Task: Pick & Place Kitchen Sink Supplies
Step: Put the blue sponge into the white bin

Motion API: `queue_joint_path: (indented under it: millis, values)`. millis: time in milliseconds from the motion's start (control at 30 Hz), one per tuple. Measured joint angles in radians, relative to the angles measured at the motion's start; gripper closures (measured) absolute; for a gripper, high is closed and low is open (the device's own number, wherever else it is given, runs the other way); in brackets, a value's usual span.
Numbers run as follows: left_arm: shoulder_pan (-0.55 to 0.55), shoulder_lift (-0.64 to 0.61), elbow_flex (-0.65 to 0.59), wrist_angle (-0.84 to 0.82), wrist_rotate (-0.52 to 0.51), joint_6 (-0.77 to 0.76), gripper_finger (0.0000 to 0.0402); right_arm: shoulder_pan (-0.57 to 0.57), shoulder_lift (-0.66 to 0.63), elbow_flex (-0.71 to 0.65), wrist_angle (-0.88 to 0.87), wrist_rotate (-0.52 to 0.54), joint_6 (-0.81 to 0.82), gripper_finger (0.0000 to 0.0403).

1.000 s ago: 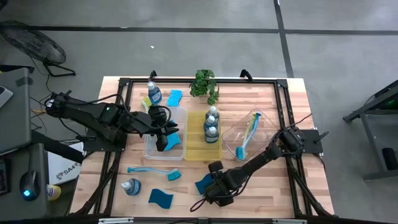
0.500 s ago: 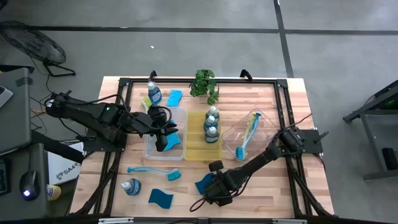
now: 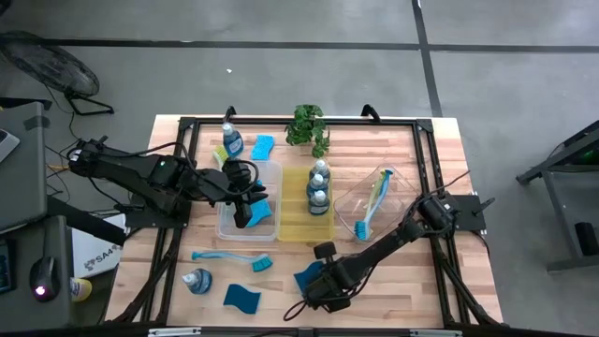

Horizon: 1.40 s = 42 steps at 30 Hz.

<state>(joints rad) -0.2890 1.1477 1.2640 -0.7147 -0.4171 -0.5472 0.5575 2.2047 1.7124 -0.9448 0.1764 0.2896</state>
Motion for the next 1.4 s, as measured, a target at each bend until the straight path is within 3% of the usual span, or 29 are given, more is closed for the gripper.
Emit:
queue_joint_path:
  millis: [433,800,1133,1400]
  values:
    - [0.000,0.000,0.000,-0.014,-0.001,0.000,0.0309,0.000,-0.002,0.180,-0.171,-0.013,-0.001,0.0400]
    - [0.000,0.000,0.000,-0.022,0.023,0.047,0.0309,-0.037,-0.006,0.427,-0.294,-0.175,-0.035,0.0400]
    - [0.000,0.000,0.000,-0.021,0.180,0.154,0.0309,-0.115,-0.008,0.645,-0.430,-0.253,-0.057,0.0400]
    - [0.000,0.000,0.000,0.015,0.350,0.289,0.0309,-0.222,-0.090,0.608,-0.476,-0.397,-0.011,0.0395]
